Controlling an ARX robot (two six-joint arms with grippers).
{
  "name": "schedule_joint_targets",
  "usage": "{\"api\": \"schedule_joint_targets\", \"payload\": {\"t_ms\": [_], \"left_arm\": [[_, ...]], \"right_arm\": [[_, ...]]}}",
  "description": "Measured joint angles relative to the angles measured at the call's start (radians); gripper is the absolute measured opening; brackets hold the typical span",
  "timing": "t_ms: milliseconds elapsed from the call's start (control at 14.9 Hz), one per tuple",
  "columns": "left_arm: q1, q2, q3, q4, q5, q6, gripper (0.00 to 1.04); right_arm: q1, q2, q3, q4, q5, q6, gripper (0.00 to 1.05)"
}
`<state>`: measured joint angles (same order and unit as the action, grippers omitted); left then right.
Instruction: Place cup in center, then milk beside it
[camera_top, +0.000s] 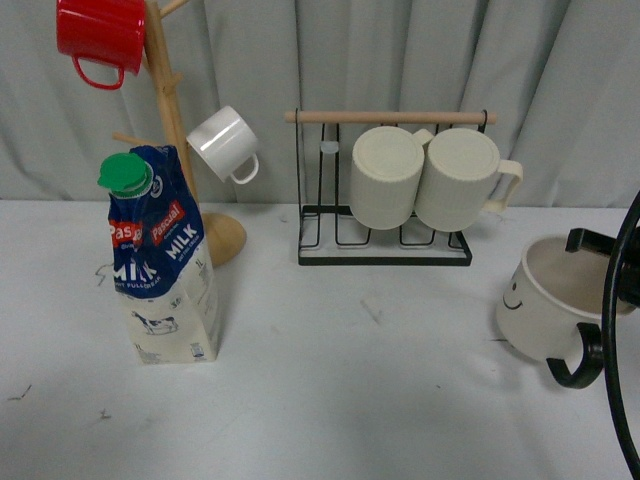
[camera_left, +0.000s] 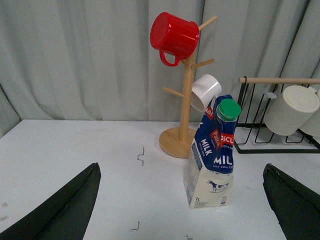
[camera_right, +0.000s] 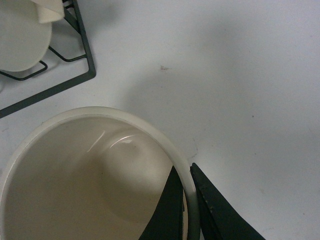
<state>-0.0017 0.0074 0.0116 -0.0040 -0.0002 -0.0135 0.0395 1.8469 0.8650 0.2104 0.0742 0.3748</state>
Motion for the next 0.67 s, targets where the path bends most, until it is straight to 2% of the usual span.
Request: {"api": "schedule_joint_targets", "payload": {"t_ms": [202, 336, 470, 672], "left_arm": [[0.0, 0.0, 0.0, 0.0, 0.0, 0.0, 0.98], [0.0, 0.0, 0.0, 0.0, 0.0, 0.0, 0.98], [0.0, 0.0, 0.0, 0.0, 0.0, 0.0, 0.98], [0.0, 0.0, 0.0, 0.0, 0.0, 0.0, 0.98]], "right_arm": [[0.043, -0.019, 0.063, -0.044, -0.039, -0.032, 0.04], [0.134, -0.017, 0.104, -0.089, -0.064, -0.068, 0.04], [0.211, 0.022, 0.147, -0.124, -0.05, -0.081, 0.04], [0.251, 0.093, 0.184, -0.161, -0.025, -0.08, 0.04]]}}
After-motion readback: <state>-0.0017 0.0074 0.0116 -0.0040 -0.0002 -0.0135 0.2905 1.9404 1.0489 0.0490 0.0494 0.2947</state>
